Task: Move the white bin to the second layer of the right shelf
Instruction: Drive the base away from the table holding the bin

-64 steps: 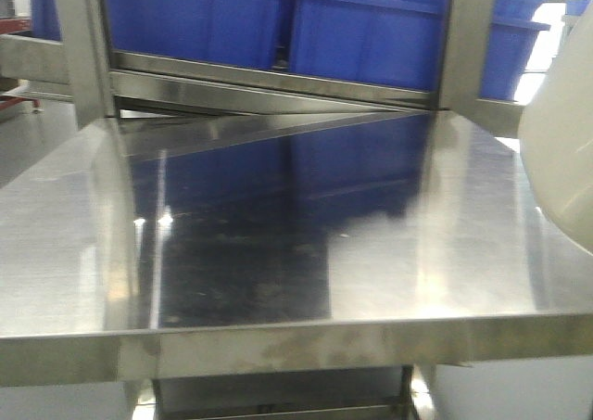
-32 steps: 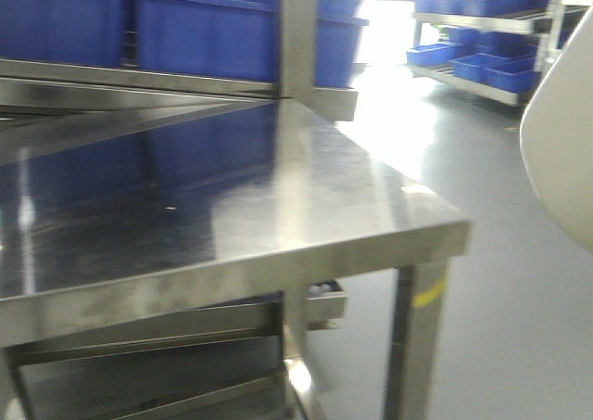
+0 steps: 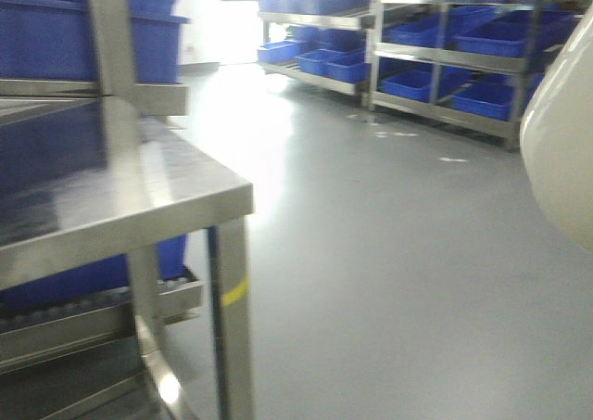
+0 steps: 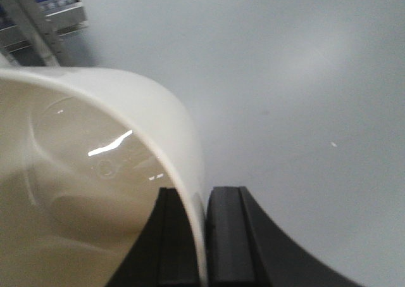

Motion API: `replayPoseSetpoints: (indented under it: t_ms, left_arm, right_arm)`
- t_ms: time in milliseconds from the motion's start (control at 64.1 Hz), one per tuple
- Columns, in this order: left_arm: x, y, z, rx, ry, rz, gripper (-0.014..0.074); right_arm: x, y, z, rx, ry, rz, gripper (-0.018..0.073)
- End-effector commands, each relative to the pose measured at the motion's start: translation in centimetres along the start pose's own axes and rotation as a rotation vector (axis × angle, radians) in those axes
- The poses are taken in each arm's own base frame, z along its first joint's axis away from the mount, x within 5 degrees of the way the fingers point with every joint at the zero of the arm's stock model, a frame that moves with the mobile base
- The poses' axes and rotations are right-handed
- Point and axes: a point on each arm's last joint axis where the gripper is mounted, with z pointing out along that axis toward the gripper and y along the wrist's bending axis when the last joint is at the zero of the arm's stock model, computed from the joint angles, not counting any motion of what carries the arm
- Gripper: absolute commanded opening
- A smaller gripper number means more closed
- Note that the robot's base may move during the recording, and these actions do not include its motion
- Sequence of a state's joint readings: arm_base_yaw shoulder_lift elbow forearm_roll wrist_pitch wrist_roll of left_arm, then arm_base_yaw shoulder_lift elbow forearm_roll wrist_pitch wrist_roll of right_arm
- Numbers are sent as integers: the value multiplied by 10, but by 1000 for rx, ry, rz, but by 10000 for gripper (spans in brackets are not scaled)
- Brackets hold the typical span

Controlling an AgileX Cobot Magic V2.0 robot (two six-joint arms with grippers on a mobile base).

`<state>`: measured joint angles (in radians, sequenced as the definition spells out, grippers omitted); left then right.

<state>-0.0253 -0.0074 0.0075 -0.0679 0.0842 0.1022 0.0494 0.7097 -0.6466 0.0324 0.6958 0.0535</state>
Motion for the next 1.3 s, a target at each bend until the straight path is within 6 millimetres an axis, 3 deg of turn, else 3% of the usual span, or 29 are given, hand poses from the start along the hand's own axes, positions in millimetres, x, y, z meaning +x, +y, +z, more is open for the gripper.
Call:
replayPoseSetpoints:
  t_ms: [0,1280]
  left_arm:
    - [4,0,0,-4,-60,-9,85]
    - [4,0,0,-4,-60,-9,85]
  right_arm:
    - [-15,1,-7,-5,-120,-5,50]
    - [-15,1,-7,-5,-120,-5,50]
